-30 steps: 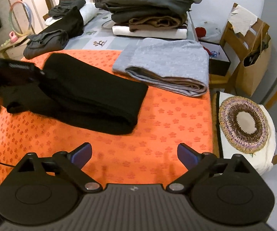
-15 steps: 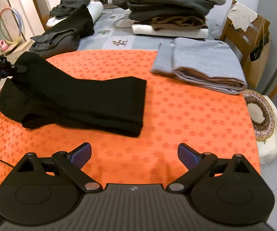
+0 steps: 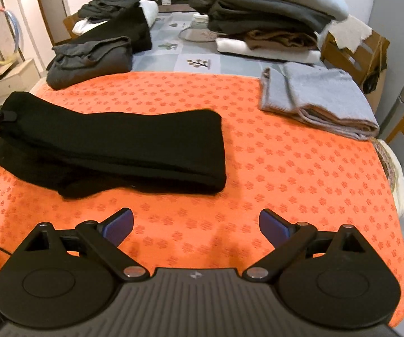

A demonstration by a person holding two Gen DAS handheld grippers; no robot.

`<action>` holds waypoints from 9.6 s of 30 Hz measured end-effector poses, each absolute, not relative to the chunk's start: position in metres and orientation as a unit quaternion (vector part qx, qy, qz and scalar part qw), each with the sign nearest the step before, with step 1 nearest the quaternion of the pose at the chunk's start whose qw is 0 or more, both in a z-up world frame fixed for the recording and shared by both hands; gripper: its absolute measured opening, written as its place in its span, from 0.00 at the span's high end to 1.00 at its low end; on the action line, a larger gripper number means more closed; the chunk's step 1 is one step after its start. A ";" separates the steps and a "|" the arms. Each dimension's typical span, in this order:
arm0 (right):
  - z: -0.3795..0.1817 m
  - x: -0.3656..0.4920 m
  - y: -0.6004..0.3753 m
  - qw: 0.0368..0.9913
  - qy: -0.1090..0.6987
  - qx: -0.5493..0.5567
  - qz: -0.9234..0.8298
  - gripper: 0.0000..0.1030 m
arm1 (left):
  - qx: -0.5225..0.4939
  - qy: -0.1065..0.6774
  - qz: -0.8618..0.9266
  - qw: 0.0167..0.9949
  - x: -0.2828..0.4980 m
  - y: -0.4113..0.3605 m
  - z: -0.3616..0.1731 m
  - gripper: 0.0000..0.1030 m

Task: Fold clothes

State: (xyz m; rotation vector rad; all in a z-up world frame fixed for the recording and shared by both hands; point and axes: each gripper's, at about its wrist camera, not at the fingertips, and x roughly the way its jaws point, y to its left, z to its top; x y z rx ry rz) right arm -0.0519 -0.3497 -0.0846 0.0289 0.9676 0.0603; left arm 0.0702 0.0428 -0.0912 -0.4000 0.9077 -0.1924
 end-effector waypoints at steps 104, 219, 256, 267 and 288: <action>-0.111 0.050 -0.247 0.904 0.413 -0.006 0.107 0.90 | -0.262 0.688 -0.320 0.596 0.210 -0.182 -0.143 0.85; -0.043 0.036 -0.342 0.890 0.433 0.115 0.085 0.89 | -0.184 0.483 -0.248 0.819 0.073 0.032 -0.096 0.59; -0.054 0.054 -0.230 0.854 0.475 -0.015 0.211 0.78 | -0.160 0.442 -0.268 0.841 0.079 0.012 -0.085 0.57; -0.079 0.052 -0.246 0.863 0.473 0.011 0.175 0.72 | -0.083 0.472 -0.280 0.832 0.099 -0.037 -0.116 0.66; -0.108 0.064 -0.272 0.862 0.478 0.086 0.147 0.31 | -0.184 0.433 -0.229 0.852 0.097 0.001 -0.125 0.43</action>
